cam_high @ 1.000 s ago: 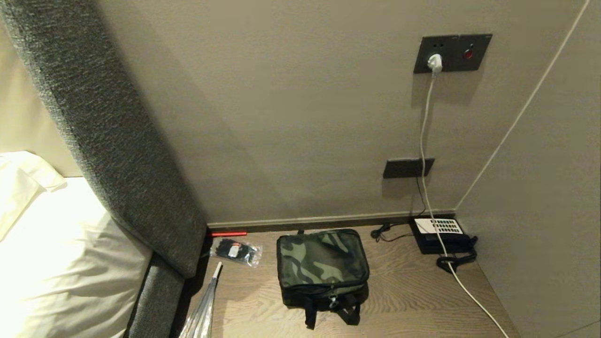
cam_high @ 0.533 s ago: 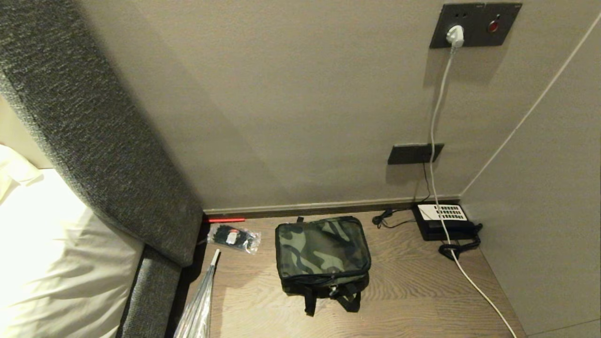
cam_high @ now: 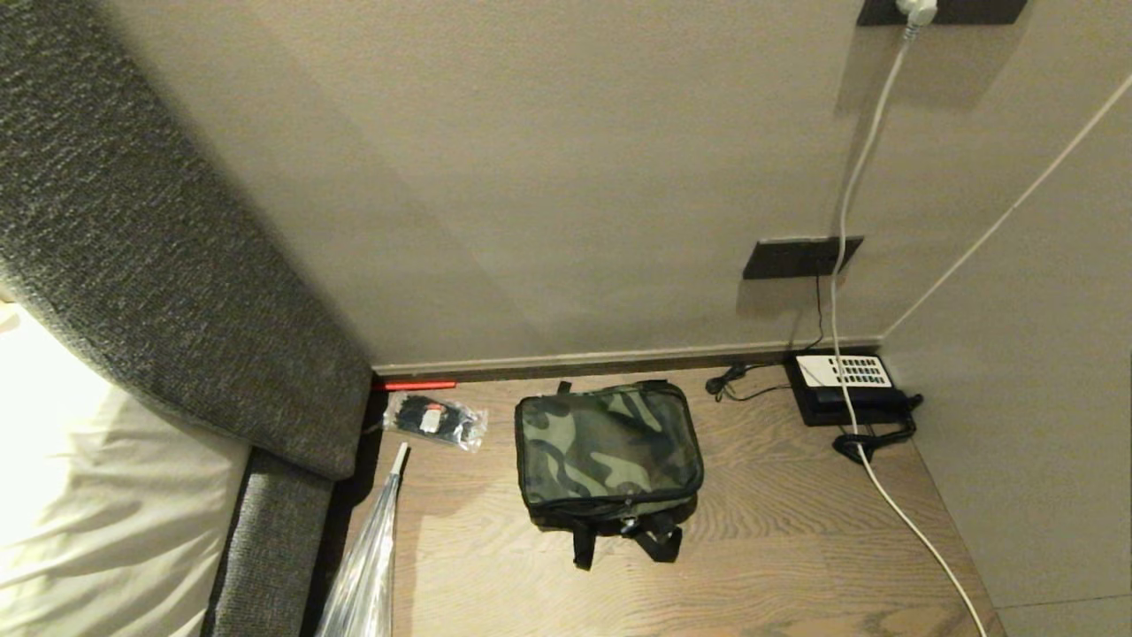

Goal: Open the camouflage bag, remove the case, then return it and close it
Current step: Open the top of the storage box

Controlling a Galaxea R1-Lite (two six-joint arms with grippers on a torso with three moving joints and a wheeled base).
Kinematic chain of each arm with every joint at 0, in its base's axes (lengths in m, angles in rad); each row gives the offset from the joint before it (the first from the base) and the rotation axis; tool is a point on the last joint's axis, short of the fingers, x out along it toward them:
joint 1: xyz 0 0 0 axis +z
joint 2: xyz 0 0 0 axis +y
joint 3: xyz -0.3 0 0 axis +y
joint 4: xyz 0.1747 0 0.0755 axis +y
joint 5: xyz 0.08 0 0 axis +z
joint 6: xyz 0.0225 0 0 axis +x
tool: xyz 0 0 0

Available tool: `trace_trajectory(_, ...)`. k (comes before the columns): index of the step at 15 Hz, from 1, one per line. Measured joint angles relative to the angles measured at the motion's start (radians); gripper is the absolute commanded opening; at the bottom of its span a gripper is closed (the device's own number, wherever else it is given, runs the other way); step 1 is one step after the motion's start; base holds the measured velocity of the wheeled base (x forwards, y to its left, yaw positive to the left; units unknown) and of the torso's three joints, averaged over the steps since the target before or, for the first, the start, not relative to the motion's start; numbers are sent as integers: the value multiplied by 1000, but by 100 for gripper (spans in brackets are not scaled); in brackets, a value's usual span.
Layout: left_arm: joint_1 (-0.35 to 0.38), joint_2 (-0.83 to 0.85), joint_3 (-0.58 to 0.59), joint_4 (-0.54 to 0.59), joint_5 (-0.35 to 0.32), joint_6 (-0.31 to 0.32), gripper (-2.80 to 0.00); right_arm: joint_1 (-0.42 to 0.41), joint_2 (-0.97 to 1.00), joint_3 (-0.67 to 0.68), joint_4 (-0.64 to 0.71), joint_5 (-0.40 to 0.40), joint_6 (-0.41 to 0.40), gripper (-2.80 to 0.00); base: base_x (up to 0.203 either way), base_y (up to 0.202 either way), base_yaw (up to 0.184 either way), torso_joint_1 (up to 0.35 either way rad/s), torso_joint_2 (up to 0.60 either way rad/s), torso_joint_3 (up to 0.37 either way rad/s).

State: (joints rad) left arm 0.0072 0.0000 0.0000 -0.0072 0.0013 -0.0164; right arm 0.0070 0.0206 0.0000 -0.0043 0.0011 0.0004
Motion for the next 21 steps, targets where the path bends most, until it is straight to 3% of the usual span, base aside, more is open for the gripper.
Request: trace_trajectory(21,0,0,0,0,0,0,-280,0,1,0,0,0,0,-280,0,0,0,2,4,-197)
